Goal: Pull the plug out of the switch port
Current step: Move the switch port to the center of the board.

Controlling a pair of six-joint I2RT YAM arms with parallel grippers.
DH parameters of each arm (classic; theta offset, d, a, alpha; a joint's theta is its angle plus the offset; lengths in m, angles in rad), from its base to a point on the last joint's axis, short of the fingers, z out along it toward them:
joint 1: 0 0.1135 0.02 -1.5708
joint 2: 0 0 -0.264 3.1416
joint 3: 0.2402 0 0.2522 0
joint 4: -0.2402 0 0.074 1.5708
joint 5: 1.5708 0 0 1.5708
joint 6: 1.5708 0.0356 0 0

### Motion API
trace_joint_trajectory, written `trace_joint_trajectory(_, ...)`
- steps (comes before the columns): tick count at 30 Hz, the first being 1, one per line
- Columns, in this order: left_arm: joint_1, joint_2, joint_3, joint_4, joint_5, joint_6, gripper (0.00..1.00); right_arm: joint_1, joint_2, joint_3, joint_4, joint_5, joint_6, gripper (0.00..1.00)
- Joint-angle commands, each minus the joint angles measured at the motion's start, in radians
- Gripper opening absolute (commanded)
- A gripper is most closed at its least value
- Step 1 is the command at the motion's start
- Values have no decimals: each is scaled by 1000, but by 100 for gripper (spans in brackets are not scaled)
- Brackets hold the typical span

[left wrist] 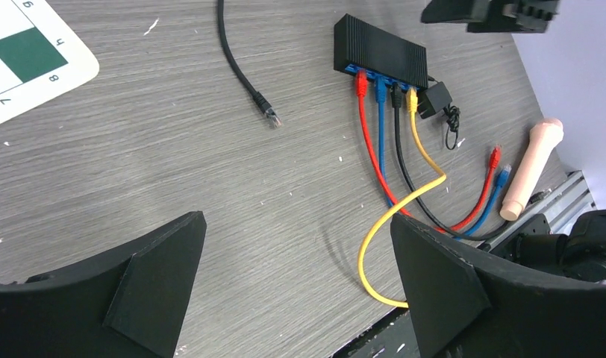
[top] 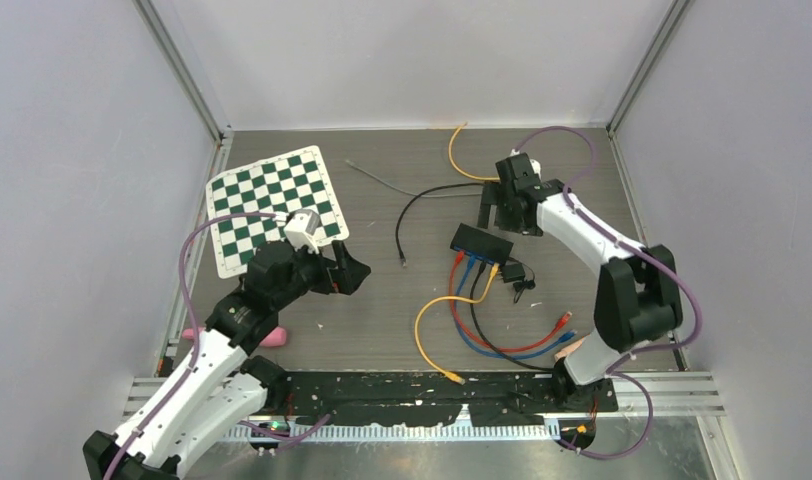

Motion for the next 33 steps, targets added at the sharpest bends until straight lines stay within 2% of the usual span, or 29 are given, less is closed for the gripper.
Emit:
trace_joint_trajectory(1, 7, -46, -11, -14, -50, 19, 100, -20, 121, 136, 16, -109, -5, 100)
trace_joint_trajectory(7, 7, -20, 15, -64, -60, 56, 100, -37, 285, 267, -5, -207, -92, 100)
trace_joint_trajectory(12, 7, -10, 23, -85, -91, 61, 100, -41, 370, 314, -14, -319, -146, 99)
trace_joint_trajectory(25, 7, 69, 68, -85, -120, 104, 100, -34, 400, 237, 13, -496, -267, 96)
trace_joint_trajectory(33, 7, 131, 83, -62, -141, 108, 99, 44, 356, 168, 20, -514, -344, 94)
